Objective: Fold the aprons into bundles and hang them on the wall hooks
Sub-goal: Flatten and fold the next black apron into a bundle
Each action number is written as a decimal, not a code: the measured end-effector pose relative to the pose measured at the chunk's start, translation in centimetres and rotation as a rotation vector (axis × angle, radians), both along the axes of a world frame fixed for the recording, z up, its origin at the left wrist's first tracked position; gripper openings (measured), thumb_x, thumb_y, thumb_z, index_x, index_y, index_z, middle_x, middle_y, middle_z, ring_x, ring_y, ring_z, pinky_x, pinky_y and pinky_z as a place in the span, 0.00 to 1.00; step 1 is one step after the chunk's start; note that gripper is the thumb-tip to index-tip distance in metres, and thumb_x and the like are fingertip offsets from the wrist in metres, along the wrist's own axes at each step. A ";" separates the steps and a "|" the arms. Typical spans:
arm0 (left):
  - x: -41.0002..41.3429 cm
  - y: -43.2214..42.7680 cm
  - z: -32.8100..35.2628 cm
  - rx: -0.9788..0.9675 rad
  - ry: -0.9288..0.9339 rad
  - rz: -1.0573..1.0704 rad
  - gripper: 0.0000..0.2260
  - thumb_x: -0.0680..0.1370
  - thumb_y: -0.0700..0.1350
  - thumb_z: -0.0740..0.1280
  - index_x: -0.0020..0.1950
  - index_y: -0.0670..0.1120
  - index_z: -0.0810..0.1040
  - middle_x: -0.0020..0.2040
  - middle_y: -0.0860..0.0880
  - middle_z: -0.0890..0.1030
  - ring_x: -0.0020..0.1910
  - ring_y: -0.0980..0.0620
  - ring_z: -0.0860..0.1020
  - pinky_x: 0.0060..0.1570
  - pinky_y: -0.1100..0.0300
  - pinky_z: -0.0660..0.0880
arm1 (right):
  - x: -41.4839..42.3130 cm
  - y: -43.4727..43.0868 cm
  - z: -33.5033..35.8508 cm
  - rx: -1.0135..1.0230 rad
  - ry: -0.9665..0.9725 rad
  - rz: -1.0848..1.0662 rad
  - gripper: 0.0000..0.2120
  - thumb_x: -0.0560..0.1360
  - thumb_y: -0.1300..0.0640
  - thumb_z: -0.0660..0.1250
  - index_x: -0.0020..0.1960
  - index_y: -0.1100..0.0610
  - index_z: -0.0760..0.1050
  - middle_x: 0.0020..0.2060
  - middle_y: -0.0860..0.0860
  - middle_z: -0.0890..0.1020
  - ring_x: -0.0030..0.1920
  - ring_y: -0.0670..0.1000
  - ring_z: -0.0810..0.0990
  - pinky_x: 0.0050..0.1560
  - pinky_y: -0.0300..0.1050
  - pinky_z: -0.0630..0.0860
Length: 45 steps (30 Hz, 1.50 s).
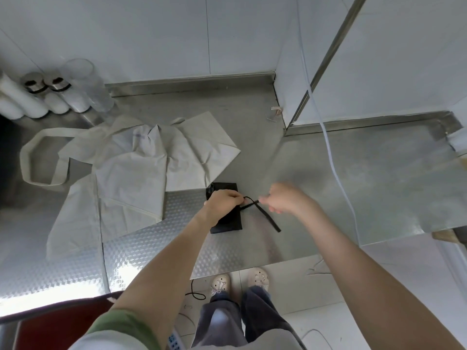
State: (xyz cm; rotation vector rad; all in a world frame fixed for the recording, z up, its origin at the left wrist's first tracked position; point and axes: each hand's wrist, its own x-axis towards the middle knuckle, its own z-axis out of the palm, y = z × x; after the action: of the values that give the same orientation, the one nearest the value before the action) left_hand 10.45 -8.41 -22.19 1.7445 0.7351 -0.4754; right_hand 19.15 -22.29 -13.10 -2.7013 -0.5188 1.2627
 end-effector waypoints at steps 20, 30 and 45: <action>-1.6 0.9 -0.2 -0.251 -0.218 0.109 0.15 0.84 0.45 0.57 0.39 0.45 0.73 0.33 0.50 0.71 0.35 0.56 0.69 0.42 0.65 0.66 | -4.1 0.2 -6.1 0.722 0.504 -0.581 0.22 0.81 0.70 0.55 0.74 0.63 0.59 0.35 0.58 0.78 0.30 0.49 0.79 0.34 0.39 0.79; -2.2 1.8 -0.6 -0.478 -0.327 0.098 0.14 0.83 0.39 0.55 0.40 0.41 0.73 0.33 0.50 0.74 0.37 0.55 0.73 0.44 0.67 0.70 | -4.1 2.3 -6.0 0.582 0.329 -0.346 0.09 0.77 0.65 0.65 0.44 0.54 0.69 0.33 0.52 0.80 0.30 0.48 0.77 0.31 0.38 0.72; -2.7 0.9 -0.9 -0.428 -0.416 0.173 0.11 0.82 0.34 0.58 0.45 0.42 0.78 0.40 0.46 0.78 0.47 0.51 0.78 0.56 0.60 0.73 | -4.4 2.8 -6.3 0.572 0.308 -0.745 0.05 0.74 0.64 0.66 0.40 0.60 0.79 0.33 0.50 0.74 0.34 0.45 0.68 0.37 0.37 0.63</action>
State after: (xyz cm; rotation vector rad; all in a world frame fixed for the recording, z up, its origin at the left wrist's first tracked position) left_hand 7.71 -7.52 -23.13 1.3044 0.4402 -0.1271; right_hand 14.70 -19.54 -19.42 -1.8832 0.1515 1.0562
